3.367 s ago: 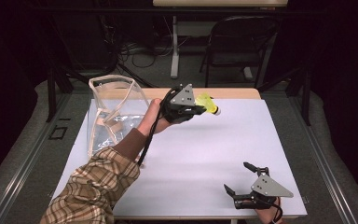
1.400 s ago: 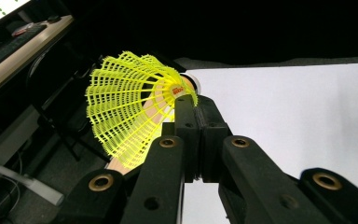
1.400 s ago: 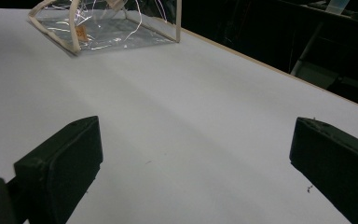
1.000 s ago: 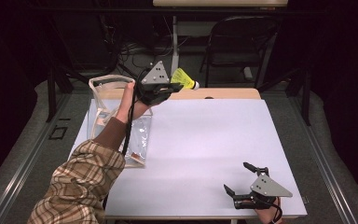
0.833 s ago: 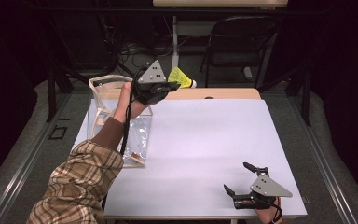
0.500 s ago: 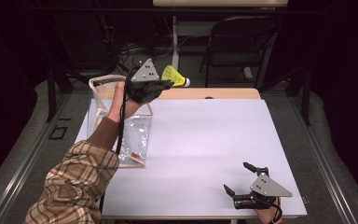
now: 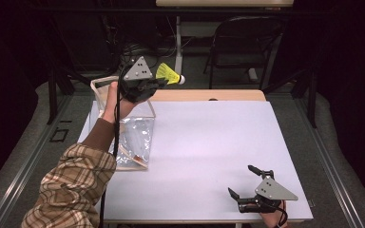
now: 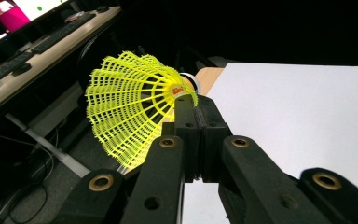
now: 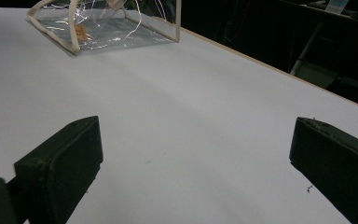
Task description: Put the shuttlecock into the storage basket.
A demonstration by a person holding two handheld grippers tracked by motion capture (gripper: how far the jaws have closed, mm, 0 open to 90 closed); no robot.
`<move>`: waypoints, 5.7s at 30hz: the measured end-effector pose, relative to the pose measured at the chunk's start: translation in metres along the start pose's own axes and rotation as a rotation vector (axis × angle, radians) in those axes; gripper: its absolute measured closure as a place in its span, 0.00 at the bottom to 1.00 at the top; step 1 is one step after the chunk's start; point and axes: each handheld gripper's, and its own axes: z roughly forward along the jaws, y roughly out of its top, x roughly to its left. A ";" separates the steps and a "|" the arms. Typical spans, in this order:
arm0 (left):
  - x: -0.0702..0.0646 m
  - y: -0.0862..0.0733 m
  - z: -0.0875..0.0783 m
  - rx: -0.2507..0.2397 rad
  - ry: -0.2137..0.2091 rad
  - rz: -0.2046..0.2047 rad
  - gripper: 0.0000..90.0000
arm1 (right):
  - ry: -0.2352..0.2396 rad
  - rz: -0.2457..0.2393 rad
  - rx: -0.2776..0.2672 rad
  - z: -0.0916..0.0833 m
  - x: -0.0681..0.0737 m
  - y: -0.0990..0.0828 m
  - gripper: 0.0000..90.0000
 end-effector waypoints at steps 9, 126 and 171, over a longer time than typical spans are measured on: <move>0.007 -0.004 -0.009 0.003 0.030 -0.013 0.99 | 0.000 -0.001 0.005 0.000 0.000 0.000 0.02; 0.065 -0.075 -0.081 -0.014 0.297 -0.226 0.99 | 0.003 -0.007 0.017 0.001 0.000 0.000 0.03; 0.070 -0.106 -0.067 0.061 0.295 -0.281 0.99 | 0.004 -0.006 0.018 0.001 0.000 0.000 0.03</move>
